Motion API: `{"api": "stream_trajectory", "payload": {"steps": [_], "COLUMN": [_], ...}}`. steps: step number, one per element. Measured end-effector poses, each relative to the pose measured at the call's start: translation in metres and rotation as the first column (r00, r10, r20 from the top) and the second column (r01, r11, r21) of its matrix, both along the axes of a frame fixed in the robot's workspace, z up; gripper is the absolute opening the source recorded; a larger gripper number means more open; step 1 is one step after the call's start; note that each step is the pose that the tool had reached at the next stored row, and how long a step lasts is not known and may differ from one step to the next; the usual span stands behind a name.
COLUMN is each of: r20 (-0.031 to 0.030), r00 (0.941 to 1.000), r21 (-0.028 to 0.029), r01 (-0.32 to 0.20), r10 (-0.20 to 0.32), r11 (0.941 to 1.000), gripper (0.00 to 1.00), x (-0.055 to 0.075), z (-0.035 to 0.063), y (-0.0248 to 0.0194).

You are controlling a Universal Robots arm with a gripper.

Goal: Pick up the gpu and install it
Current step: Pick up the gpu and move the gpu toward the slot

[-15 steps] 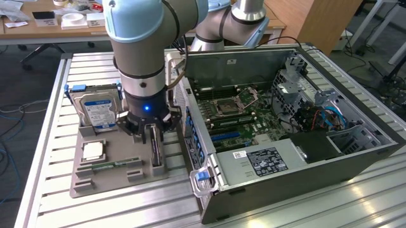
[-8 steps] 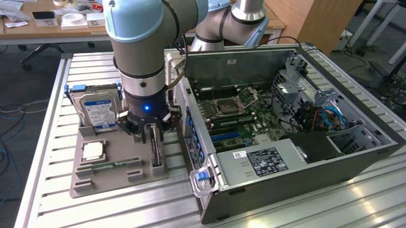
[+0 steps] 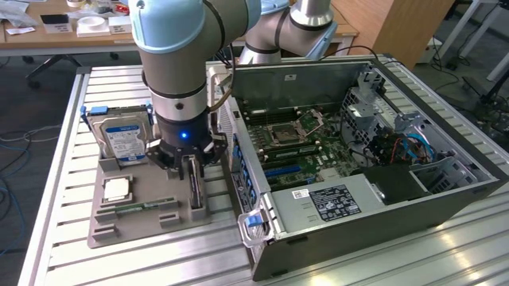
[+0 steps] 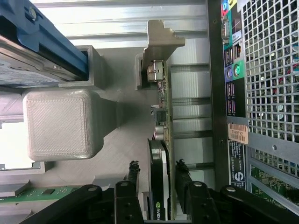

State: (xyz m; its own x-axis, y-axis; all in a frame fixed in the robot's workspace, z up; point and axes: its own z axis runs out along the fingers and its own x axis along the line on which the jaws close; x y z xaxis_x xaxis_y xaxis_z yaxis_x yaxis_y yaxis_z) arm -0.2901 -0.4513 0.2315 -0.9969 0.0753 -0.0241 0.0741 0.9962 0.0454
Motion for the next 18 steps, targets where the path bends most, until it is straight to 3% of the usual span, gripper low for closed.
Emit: {"api": "stream_trajectory", "payload": {"steps": [1,2,18], "r20": [0.0,0.0,-0.0002], "r00": [1.0,1.0,1.0], "r21": [-0.0001,0.0,-0.0002], "r01": [0.0,0.0,0.0], "r10": [0.0,0.0,0.0], "r11": [1.0,1.0,1.0], "gripper": [0.46,0.39,0.39], "x": [0.0,0.0,0.001], "z": [0.0,0.0,-0.0011], "y": [0.0,0.0,-0.0006]}}
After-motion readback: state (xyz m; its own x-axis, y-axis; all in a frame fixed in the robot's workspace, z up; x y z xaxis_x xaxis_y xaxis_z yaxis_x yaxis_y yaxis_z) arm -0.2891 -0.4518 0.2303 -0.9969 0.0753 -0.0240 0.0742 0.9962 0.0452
